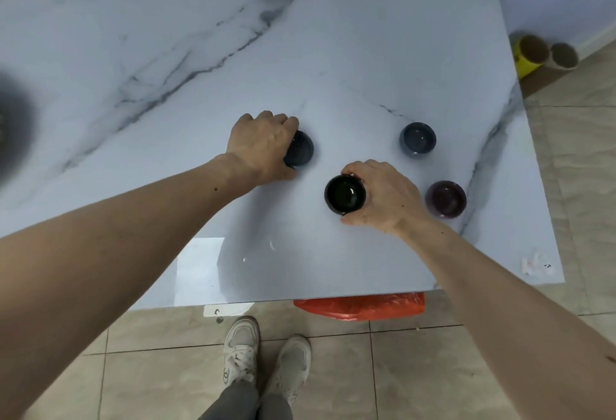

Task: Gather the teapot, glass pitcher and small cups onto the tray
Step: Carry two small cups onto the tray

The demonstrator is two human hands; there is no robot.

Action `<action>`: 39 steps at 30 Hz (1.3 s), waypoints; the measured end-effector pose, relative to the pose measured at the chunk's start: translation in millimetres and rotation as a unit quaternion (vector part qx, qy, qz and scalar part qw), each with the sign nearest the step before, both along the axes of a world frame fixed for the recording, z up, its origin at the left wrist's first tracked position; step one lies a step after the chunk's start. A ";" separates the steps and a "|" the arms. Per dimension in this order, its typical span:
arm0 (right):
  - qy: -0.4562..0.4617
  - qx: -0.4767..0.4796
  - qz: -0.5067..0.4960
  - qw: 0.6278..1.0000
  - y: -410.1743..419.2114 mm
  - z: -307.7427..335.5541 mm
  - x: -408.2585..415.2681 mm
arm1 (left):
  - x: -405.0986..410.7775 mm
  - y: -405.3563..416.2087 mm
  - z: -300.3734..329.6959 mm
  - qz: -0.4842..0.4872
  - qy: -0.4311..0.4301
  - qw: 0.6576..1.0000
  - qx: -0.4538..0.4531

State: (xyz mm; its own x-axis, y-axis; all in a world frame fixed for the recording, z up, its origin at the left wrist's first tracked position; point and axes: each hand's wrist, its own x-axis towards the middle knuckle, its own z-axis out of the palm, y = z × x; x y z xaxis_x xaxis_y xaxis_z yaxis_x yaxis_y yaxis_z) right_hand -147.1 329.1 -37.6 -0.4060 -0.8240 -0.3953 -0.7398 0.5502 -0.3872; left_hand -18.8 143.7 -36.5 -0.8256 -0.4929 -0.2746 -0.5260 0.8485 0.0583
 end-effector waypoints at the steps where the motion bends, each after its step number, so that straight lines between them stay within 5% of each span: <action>1: 0.001 -0.002 0.004 1.000 -4.9 4.9 2.2 | 6.7 -2.0 5.3 0.003 0.000 1.000 -0.002; 13: 0.002 -0.020 0.127 0.992 -92.9 69.1 59.4 | 118.9 -37.3 65.6 0.128 -0.002 0.992 -0.022; 24: 0.004 -0.054 0.232 0.971 -194.5 100.0 197.4 | 285.7 -87.0 105.3 0.249 -0.004 0.968 -0.027; 39: 0.007 -0.103 0.219 0.970 -315.3 91.4 367.9 | 465.7 -188.9 101.7 0.269 -0.010 0.962 -0.041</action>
